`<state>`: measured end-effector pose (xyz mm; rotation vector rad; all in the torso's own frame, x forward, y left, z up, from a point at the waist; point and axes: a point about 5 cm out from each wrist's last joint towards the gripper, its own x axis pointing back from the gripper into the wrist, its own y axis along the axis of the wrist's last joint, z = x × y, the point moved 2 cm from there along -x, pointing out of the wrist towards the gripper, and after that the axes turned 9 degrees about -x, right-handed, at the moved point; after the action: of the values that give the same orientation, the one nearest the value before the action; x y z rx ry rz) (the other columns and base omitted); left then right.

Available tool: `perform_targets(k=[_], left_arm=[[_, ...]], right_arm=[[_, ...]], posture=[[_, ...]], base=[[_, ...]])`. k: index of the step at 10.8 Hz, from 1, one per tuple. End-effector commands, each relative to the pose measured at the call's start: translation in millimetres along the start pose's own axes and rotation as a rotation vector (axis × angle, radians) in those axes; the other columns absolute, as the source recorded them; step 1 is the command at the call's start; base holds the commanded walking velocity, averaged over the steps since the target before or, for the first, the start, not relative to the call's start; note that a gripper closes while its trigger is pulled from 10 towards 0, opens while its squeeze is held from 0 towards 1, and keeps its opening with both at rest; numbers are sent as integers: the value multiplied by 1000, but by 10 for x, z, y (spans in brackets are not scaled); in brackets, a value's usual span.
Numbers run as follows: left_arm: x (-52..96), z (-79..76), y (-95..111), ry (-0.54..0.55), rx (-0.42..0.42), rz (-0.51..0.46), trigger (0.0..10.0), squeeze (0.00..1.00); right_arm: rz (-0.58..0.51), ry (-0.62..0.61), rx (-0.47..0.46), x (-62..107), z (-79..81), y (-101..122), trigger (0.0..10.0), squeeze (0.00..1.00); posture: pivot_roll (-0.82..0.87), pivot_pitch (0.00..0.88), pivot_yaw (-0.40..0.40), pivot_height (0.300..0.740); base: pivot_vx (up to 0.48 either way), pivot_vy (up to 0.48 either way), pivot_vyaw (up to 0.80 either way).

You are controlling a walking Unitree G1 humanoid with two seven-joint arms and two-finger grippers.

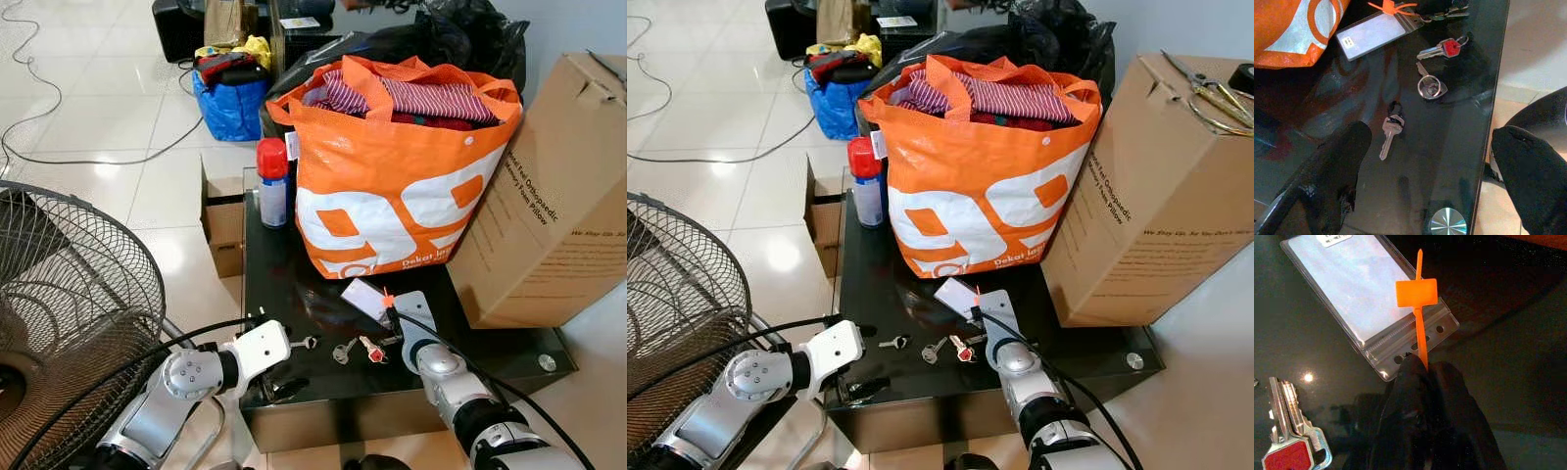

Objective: Hang keys on a hook

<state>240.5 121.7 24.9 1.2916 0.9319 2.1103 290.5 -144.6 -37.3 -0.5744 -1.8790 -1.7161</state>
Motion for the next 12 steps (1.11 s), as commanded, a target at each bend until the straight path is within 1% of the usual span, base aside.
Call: perform_targets(k=[1, 2, 3, 4, 5, 6, 7, 8, 9, 10, 11, 12], left_arm=[[-3, 28, 47, -1, -18, -6, 10000, 0], [-12, 39, 54, 4, -19, -8, 10000, 0], [-7, 61, 85, 30, 5, -29, 10000, 0], [17, 113, 159, 85, 66, -78, 10000, 0], [48, 163, 252, 144, 129, -138, 10000, 0], [81, 187, 338, 190, 163, -189, 10000, 0], [113, 224, 408, 247, 187, -225, 10000, 0], [150, 303, 474, 316, 202, -243, 10000, 0], [190, 395, 530, 375, 203, -245, 10000, 0], [210, 465, 593, 413, 195, -260, 10000, 0], [242, 578, 673, 490, 203, -282, 10000, 0], [250, 654, 721, 540, 179, -282, 10000, 0]], right_arm=[[-10, -10, -18, -8, -30, 37, 1804, 0], [-13, -13, -22, -9, -38, 40, 1569, 0], [-43, -5, -74, -1, -62, 82, 0, 0], [-119, 56, -129, 39, -101, 181, 0, 0], [-189, 131, -163, 139, -178, 232, 0, 0], [-245, 214, -160, 283, -228, 254, 0, 0], [-291, 272, -204, 448, -295, 286, 0, 0], [-341, 316, -223, 653, -376, 339, 0, 0], [-388, 352, -241, 842, -415, 404, 0, 0], [-422, 372, -268, 962, -435, 467, 0, 0], [-484, 387, -349, 1159, -429, 566, 0, 0], [-523, 383, -400, 1275, -421, 644, 0, 0]], posture=[[-110, 58, -38, 740], [-110, 55, -37, 740], [-109, 48, -37, 740], [-111, 35, -37, 740], [-119, 11, -33, 740], [-127, 0, -26, 740], [-140, 0, -15, 740], [-148, 0, -5, 740], [-158, 0, 4, 740], [-163, 0, 7, 740], [-164, 0, 11, 740], [-175, 0, 24, 740]], base=[[0, 0, 0], [0, 0, 0], [0, 0, 0], [0, 0, 0], [0, 0, 0], [0, 0, 0], [0, 0, 0], [0, 0, 0], [0, 0, 0], [0, 0, 0], [0, 0, 0], [0, 0, 0]])
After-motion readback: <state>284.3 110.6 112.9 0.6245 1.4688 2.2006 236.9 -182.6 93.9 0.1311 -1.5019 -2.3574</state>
